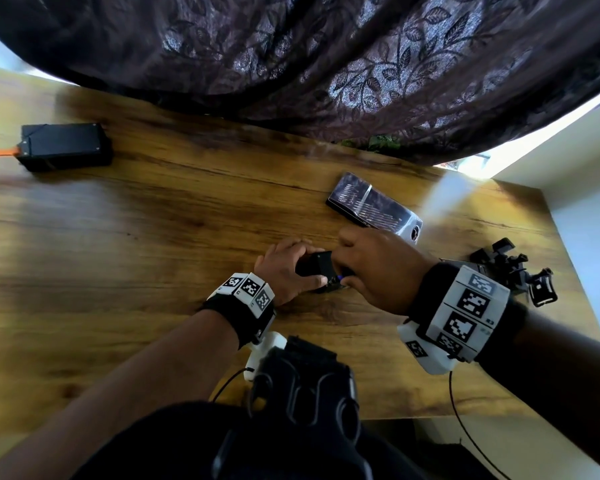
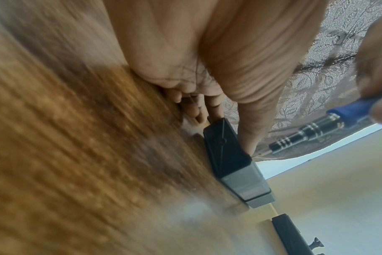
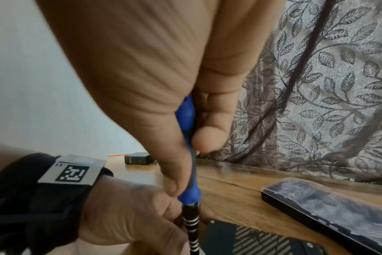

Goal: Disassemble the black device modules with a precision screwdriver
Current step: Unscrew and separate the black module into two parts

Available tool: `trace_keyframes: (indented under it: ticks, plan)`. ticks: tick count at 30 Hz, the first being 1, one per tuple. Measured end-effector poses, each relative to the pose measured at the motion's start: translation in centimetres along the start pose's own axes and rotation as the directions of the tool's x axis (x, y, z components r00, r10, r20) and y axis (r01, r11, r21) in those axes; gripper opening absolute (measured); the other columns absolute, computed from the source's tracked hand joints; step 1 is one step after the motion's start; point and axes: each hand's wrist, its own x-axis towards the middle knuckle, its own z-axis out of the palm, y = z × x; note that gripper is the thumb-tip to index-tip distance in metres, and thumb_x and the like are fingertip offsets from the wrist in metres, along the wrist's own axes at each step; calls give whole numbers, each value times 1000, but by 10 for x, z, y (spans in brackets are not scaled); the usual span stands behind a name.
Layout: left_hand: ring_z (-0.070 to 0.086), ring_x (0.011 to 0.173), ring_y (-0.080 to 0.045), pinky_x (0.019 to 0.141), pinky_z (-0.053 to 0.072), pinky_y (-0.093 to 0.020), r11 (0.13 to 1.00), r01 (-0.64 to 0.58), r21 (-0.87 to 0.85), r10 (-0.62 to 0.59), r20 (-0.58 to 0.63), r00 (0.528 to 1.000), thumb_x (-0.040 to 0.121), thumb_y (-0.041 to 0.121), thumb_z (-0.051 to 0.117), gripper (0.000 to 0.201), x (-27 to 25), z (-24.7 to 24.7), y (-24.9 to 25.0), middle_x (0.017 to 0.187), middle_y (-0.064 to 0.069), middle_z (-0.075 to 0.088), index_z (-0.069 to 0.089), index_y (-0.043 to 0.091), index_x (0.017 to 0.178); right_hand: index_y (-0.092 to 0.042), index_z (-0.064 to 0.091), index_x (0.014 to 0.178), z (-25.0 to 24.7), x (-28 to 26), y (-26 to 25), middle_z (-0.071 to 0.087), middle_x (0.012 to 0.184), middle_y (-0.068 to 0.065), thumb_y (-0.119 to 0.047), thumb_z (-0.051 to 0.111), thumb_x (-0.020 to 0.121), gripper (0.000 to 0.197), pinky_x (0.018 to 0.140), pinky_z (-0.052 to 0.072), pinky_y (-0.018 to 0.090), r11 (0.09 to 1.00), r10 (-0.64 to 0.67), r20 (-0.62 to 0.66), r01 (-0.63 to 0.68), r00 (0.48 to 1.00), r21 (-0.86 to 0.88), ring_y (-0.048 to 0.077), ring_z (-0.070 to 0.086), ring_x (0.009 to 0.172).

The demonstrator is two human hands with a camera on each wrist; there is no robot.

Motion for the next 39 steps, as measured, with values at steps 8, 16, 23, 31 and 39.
trace_keyframes:
  ticks: [8,16,23,31,39]
  plan:
    - [32,140,-18,113,24,-44,1000,-5,-3,5,-4,1000,83,57,72,61,-1,-1,1,151,19,34,48,48,139,-19,67,97,-1,9,5,65,82,-2,-47,35,107,44,76,56,38,974,193,53,-185,980,-129,17,63,76]
    - [32,141,-18,113,24,-45,1000,-11,-8,11,4,1000,84,57,71,62,-1,-2,0,151,20,34,48,47,140,-23,60,113,11,-12,16,49,107,-8,-29,70,91,25,80,44,26,989,126,44,-129,991,69,14,55,95]
    - [31,141,-18,114,23,-46,1000,-7,-3,7,12,1000,84,57,71,62,0,-2,0,152,19,33,48,48,141,-19,65,96,0,-6,11,59,84,-3,-50,37,105,43,73,51,32,979,168,137,-149,976,-143,18,61,79]
    - [30,141,-17,114,23,-46,1000,-9,9,9,25,1000,84,57,71,62,1,-1,-1,153,19,32,46,49,141,-26,60,106,9,-9,22,59,100,-9,-47,63,94,25,77,45,29,988,144,91,-148,985,39,14,59,92]
    - [37,138,-16,115,27,-48,1000,-3,12,3,20,1000,81,63,70,60,3,0,-5,151,19,36,47,53,136,-21,68,92,5,-5,23,68,86,-2,-45,51,100,30,71,47,30,994,108,91,-105,990,-43,19,62,80]
